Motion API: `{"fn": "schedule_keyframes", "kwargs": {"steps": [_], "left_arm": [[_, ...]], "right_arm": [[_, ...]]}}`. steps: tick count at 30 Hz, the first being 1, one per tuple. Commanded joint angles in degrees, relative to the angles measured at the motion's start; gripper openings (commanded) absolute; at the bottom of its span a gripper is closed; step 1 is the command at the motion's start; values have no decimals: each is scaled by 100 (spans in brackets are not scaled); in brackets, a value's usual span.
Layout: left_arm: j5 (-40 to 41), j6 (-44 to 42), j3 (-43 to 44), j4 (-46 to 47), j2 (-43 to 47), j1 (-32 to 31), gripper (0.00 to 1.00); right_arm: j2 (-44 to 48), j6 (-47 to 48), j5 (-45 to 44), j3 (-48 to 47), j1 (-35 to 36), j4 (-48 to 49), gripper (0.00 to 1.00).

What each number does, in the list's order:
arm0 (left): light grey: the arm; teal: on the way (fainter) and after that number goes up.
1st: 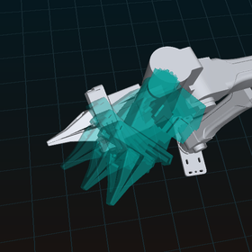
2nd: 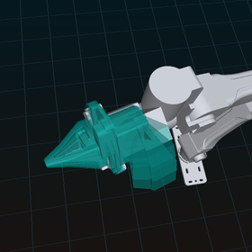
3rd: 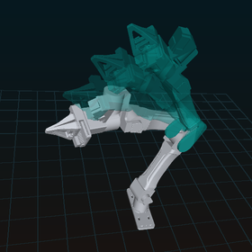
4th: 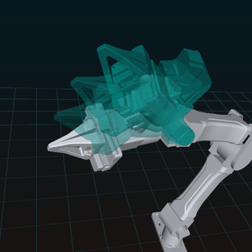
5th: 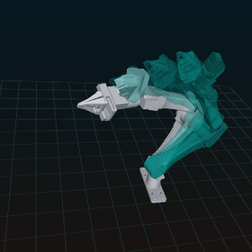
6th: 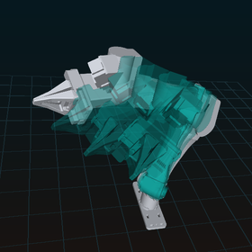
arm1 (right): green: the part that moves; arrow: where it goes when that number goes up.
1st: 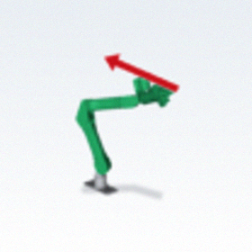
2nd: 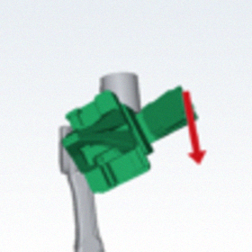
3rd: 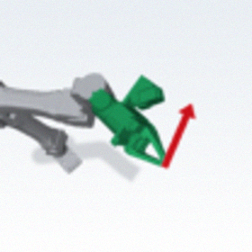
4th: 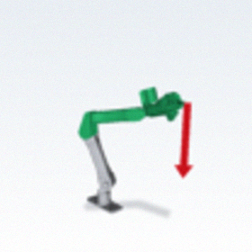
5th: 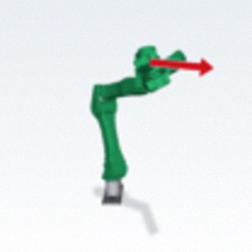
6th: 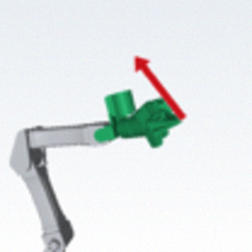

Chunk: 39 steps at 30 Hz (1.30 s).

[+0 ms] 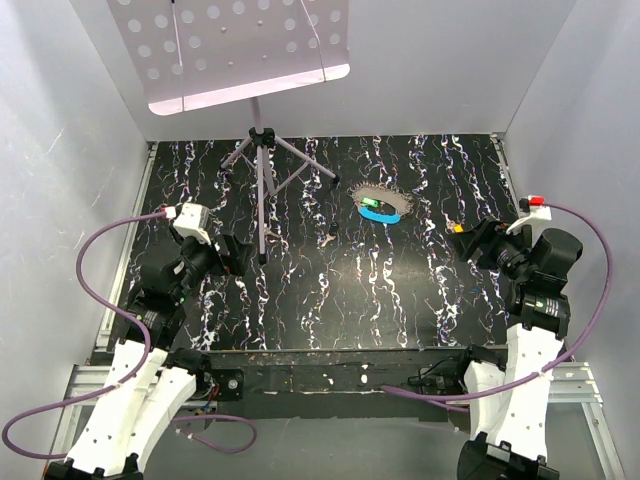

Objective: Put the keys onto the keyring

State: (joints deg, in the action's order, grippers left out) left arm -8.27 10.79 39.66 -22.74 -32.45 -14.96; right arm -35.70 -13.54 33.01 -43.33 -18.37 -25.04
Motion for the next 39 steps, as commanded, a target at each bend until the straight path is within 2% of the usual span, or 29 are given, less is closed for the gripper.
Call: {"fn": "schedule_keyframes", "kwargs": {"steps": [1,5,7,9,11,13,16,19,21,24,26,32,36,39], "left_arm": [[54,213,-134,-2,124,20,100],[-270,257,-134,33,63,20,100],[-455,292,-143,59,19,20,99],[-631,345,-151,94,-42,20,100],[-894,415,-151,164,-112,20,100],[-1149,555,-169,270,-244,20,100],[-1536,906,-99,384,-665,20,99],[-1730,1285,111,420,-1358,-199,100],[-1303,1216,313,394,-1859,-733,99],[-196,917,840,192,-2632,-1613,100],[44,794,1218,60,-3300,-1843,99],[449,732,2334,235,-5304,-2063,85],[388,767,3282,280,-6473,-2063,82],[326,662,3724,218,-6976,-2063,82]], "right_arm": [[-147,114,336,-140,-35,263,80],[-367,535,1160,-254,-26,175,81],[-516,860,1819,-333,-26,17,86],[-683,1334,2469,-448,-26,-263,87],[-858,2246,3033,-640,-26,-728,88],[-1069,2855,3298,-834,-9,-1151,88],[-1368,3646,3291,-1080,131,-1679,88],[-1641,3937,2932,-1186,499,-1786,88],[-1843,3947,2362,-1204,982,-1681,88],[-2203,3990,2060,-1248,1651,-1539,88],[-2484,4026,2130,-1388,1714,-1574,88],[-3135,4193,2508,-1538,1705,-1698,85],[-3355,4193,2491,-1512,1635,-1619,84],[-3417,4062,2526,-1371,1547,-1417,84]]}}
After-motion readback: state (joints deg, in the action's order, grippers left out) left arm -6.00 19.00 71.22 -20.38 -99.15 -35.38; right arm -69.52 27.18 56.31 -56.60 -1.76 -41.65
